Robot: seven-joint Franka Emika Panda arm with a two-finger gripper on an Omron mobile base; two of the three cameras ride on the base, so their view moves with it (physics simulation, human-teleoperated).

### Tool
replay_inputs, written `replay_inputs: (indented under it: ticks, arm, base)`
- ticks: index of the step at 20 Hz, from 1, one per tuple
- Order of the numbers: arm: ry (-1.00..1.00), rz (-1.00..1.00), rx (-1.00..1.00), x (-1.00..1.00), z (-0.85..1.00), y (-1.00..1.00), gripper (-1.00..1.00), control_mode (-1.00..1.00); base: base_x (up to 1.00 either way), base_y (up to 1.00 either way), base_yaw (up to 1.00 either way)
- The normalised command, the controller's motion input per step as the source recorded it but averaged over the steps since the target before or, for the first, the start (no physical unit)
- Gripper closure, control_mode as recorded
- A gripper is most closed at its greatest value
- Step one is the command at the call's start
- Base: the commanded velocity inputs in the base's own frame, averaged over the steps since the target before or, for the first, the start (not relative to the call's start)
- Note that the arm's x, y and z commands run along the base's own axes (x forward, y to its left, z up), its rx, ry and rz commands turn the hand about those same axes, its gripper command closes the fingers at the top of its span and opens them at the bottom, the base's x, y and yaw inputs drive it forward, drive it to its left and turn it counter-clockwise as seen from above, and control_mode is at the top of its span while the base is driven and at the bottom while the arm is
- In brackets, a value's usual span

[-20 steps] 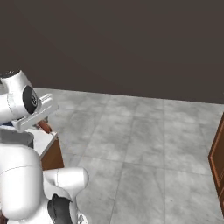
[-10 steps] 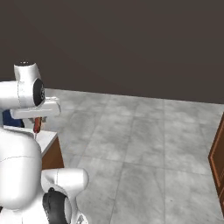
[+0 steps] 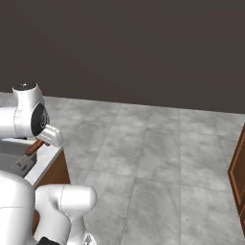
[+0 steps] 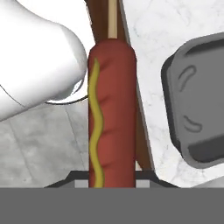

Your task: Place the cold items (banana and pear) from the fridge in one tupperware on the dining counter. Place the warm items (hot dog and kebab skewer) in the stove area in another tupperware.

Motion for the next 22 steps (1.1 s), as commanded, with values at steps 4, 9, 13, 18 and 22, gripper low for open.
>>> replay_inputs:
  ticks: [4, 9, 13, 18, 22]
  arm:
    - [0.22, -0.95, 0.05, -0.09, 0.0, 0.0, 1.0, -1.0]
    - [0.27, -0.88, 0.07, -0.26, 0.0, 0.04, 1.0, -1.0]
    - [0.2, -0.81, 0.12, -0.48, 0.03, 0.15, 1.0, -1.0]
    - [-0.01, -0.74, 0.13, -0.93, 0.0, 0.39, 1.0, -1.0]
    - [-0.03, -0.59, 0.07, -0.76, -0.01, 0.87, 1.0, -1.0]
  base:
    - [0.0, 0.0, 0.0]
    - [0.0, 0.0, 0.0]
    - [0.0, 0.0, 0.0]
    - [0.0, 0.0, 0.0]
    - [0.0, 0.0, 0.0]
